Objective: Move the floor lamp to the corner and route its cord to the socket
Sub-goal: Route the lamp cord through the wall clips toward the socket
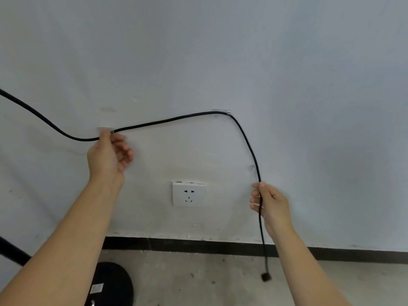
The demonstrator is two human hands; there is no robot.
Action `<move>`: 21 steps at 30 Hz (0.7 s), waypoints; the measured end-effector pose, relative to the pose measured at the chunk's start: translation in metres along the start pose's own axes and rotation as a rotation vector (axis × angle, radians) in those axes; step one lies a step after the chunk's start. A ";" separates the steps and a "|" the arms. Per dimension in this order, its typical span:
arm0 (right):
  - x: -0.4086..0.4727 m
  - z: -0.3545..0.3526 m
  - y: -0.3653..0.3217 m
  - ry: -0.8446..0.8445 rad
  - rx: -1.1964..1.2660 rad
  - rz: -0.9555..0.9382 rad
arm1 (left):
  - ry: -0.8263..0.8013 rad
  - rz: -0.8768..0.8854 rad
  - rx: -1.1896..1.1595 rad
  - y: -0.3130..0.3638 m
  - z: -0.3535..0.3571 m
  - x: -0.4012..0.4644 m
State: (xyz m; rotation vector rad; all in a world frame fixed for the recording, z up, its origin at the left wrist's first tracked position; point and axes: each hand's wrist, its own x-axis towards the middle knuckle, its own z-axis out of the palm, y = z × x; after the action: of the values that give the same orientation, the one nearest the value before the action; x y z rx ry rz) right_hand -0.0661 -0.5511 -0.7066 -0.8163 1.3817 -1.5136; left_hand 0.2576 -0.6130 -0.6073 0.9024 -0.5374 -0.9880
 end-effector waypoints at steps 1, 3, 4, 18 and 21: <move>-0.001 0.003 0.001 0.001 0.020 0.010 | -0.002 -0.005 0.004 0.000 -0.001 0.000; -0.002 0.007 0.000 0.017 0.050 0.025 | -0.001 -0.008 0.015 0.000 -0.002 0.001; -0.002 0.009 -0.001 0.030 0.059 0.031 | 0.000 -0.007 0.018 0.000 -0.003 0.001; -0.027 0.045 0.069 -0.152 -0.259 0.115 | 0.006 -0.046 0.028 0.005 0.000 -0.005; -0.037 0.053 0.118 -0.257 -0.583 0.205 | 0.003 -0.050 0.037 0.005 0.000 -0.005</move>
State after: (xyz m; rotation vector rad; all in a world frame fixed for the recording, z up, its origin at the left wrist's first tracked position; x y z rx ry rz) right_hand 0.0177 -0.5337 -0.8100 -1.1353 1.6707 -0.8144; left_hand 0.2578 -0.6076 -0.6030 0.9542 -0.5342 -1.0246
